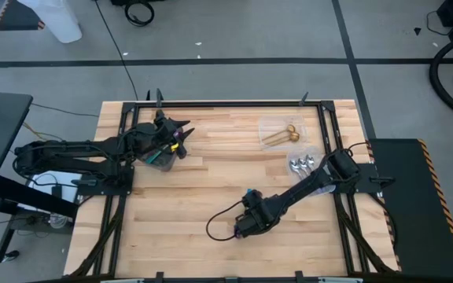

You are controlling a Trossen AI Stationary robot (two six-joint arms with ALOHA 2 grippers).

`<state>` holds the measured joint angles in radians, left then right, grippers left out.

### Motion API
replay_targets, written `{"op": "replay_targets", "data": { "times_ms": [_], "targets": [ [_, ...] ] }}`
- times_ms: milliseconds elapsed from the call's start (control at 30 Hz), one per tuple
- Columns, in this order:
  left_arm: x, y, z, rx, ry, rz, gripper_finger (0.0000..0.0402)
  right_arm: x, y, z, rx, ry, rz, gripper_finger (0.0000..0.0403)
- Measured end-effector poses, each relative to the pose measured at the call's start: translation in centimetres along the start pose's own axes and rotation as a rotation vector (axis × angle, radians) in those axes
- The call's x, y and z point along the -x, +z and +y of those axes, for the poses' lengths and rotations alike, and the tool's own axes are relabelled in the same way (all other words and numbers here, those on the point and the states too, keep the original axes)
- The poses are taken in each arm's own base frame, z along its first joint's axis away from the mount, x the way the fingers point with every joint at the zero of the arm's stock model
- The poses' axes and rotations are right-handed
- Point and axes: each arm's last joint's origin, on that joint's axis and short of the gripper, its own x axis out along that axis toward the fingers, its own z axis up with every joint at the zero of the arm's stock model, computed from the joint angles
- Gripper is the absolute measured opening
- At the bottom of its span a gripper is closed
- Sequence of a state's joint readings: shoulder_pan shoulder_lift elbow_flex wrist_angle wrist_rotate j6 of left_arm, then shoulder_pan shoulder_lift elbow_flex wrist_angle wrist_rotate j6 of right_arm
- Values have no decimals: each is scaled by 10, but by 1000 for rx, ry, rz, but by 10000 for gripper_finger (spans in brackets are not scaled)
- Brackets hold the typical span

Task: Sort silverware by color (type)
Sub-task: Put the gold spoon into the top transparent bin

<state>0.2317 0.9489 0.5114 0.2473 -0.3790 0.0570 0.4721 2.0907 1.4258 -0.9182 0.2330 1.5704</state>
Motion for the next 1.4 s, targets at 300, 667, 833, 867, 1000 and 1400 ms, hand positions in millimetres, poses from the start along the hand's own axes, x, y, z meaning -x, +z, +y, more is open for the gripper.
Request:
{"op": "replay_targets", "data": {
  "times_ms": [300,667,833,867,1000,1400],
  "targets": [
    [0,0,0,10,-2,0,153,-1,6,1,25,12,53,58],
    [0,0,0,20,-2,0,153,-1,6,-1,50,-3,53,26],
    [0,0,0,20,-2,1,153,0,10,-3,66,-20,63,25],
    [0,0,0,20,-2,1,153,1,10,-4,73,-19,65,25],
    [0,0,0,19,-2,6,153,2,10,-6,83,-29,69,24],
    [0,-2,0,24,-3,17,153,5,15,-23,105,-194,73,23]
  ]
}}
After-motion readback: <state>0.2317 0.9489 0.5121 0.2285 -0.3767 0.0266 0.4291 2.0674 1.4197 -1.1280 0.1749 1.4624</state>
